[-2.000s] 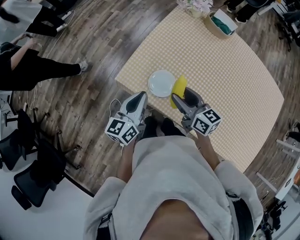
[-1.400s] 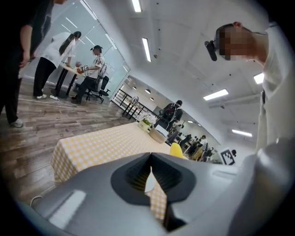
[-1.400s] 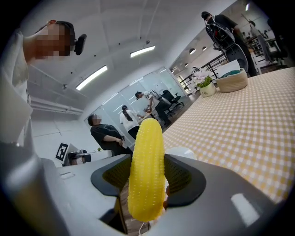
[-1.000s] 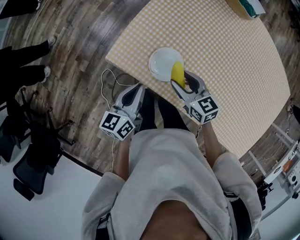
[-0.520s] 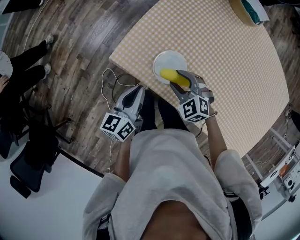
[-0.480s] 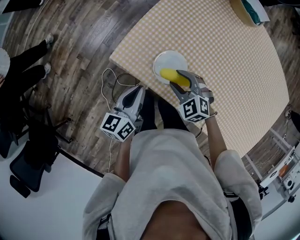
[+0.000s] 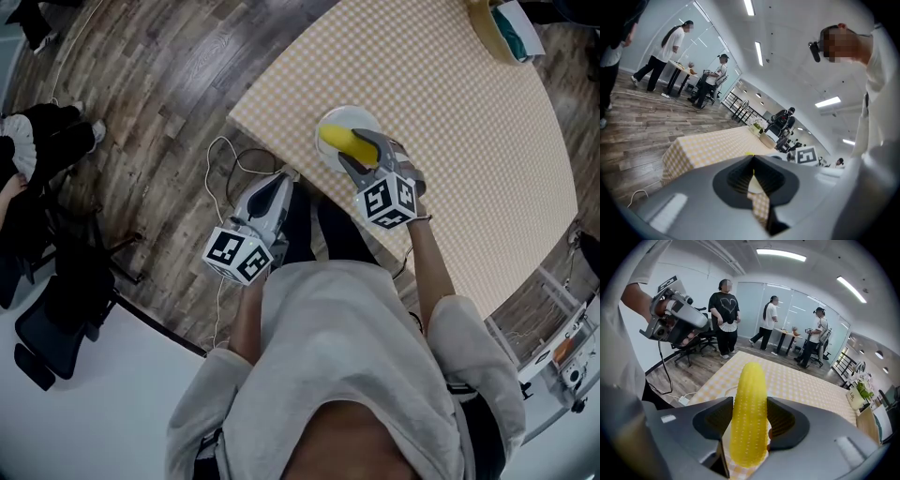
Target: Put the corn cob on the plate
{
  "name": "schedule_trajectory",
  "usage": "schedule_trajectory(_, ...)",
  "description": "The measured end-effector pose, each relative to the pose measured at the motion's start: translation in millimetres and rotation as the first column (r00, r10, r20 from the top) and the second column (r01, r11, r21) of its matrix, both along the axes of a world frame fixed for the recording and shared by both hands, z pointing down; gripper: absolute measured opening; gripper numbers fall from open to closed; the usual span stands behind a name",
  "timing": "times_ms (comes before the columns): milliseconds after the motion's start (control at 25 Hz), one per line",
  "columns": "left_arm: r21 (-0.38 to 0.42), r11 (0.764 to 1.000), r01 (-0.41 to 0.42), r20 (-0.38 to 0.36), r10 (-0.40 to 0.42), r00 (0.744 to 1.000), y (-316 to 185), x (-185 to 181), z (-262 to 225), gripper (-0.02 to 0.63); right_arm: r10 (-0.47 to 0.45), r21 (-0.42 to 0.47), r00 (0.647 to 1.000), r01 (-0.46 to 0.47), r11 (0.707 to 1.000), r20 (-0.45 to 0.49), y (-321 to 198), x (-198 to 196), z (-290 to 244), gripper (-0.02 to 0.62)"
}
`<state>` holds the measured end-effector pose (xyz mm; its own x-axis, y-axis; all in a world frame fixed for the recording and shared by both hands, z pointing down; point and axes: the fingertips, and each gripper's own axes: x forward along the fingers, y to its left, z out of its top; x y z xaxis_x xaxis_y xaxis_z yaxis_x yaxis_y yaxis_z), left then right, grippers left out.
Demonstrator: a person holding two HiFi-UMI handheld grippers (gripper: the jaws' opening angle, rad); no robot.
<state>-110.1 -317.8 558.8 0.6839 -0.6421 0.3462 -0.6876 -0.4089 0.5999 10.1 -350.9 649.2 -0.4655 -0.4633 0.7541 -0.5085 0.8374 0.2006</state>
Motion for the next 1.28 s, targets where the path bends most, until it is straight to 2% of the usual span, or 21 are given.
schedule_trajectory(480,0.002,1.000,0.027,-0.002,-0.027,1.000,-1.0,-15.9,0.6,0.008,-0.046,-0.098,0.996,0.038,0.994,-0.080,-8.1,-9.3,22.9,0.229)
schedule_trajectory(800,0.011,1.000,0.025,-0.011,-0.025,1.000,1.2,-17.1,-3.1,0.008,-0.044,-0.097,0.996,0.036,0.995,-0.082,-8.4,-6.7,25.7,0.233)
schedule_trajectory(920,0.023,0.999,0.028,-0.009,-0.027,1.000,2.4,-19.3,-8.3,0.008,-0.046,-0.090,0.996,0.040,0.995,-0.073,-8.8,-7.4,23.3,0.240)
schedule_trajectory(1080,0.034,0.999,0.036,-0.006,-0.036,0.999,5.6,-25.2,-14.2,0.008,-0.007,-0.064,1.000,0.005,0.998,-0.020,-13.4,-9.3,7.6,0.287)
schedule_trajectory(1280,0.048,0.998,0.035,-0.007,-0.034,0.999,10.6,-23.7,-20.4,0.008,0.046,-0.015,0.998,-0.046,0.999,0.041,-19.4,-6.2,-21.4,0.279)
